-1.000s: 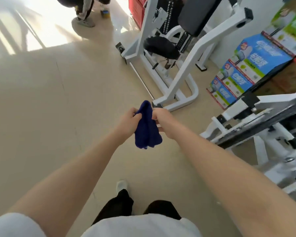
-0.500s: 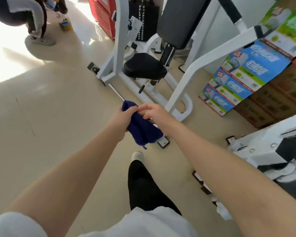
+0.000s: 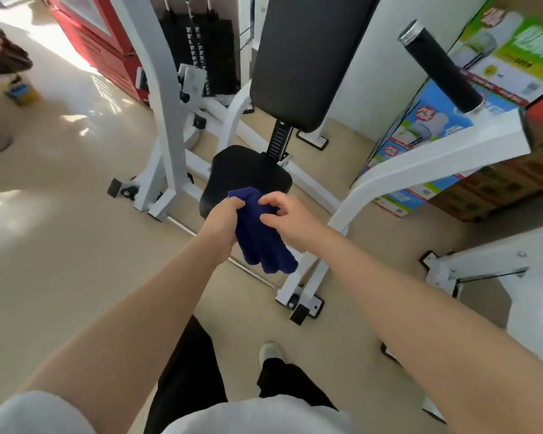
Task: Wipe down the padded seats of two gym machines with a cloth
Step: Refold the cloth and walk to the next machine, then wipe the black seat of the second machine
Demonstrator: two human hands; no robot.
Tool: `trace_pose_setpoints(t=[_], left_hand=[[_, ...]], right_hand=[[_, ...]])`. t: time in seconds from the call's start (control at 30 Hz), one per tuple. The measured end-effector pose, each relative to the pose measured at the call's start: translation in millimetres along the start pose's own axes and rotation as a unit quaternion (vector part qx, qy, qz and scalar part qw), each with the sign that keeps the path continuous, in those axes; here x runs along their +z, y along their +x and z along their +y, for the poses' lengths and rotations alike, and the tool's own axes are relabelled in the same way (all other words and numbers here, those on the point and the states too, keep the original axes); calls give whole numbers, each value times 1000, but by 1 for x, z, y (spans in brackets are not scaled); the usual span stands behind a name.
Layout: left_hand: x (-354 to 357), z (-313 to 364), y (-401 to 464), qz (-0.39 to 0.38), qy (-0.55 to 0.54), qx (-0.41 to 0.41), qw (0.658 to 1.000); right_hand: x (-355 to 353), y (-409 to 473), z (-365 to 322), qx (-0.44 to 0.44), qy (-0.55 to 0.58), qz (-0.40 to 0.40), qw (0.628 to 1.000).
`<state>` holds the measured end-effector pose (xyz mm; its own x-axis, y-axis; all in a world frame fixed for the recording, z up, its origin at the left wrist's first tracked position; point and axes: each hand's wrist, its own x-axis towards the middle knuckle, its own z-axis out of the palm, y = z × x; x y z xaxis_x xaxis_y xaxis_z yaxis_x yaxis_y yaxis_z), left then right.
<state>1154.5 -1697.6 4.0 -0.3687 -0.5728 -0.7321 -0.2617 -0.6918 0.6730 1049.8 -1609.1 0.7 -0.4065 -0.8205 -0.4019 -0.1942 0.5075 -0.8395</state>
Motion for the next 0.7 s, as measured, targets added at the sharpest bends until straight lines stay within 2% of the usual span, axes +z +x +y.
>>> trace_pose_setpoints(t=[0.1,0.2,0.27,0.4,0.5,0.57,0.63,0.7], left_hand=[[-1,38,45,-49,40,-6,998],[-11,78,92,-62,140,3,988],[-19,102,125,-57,167,-16,984],[-13,135,186,-97,99,-92,986],[2,142,235,-191,38,-115,974],[12,142,270,-257,35,-121,958],[21,140,309,-279,117,-67,951],[20,137,356,-220,288,62,930]], right_hand=[[1,49,-11,52,68,4,996],[19,100,-25,81,123,63,987],[32,130,-39,102,158,105,977],[39,173,-49,93,220,141,961],[32,215,-21,79,253,179,948],[28,251,2,88,239,229,939],[28,287,25,100,199,286,932],[23,316,47,108,133,347,922]])
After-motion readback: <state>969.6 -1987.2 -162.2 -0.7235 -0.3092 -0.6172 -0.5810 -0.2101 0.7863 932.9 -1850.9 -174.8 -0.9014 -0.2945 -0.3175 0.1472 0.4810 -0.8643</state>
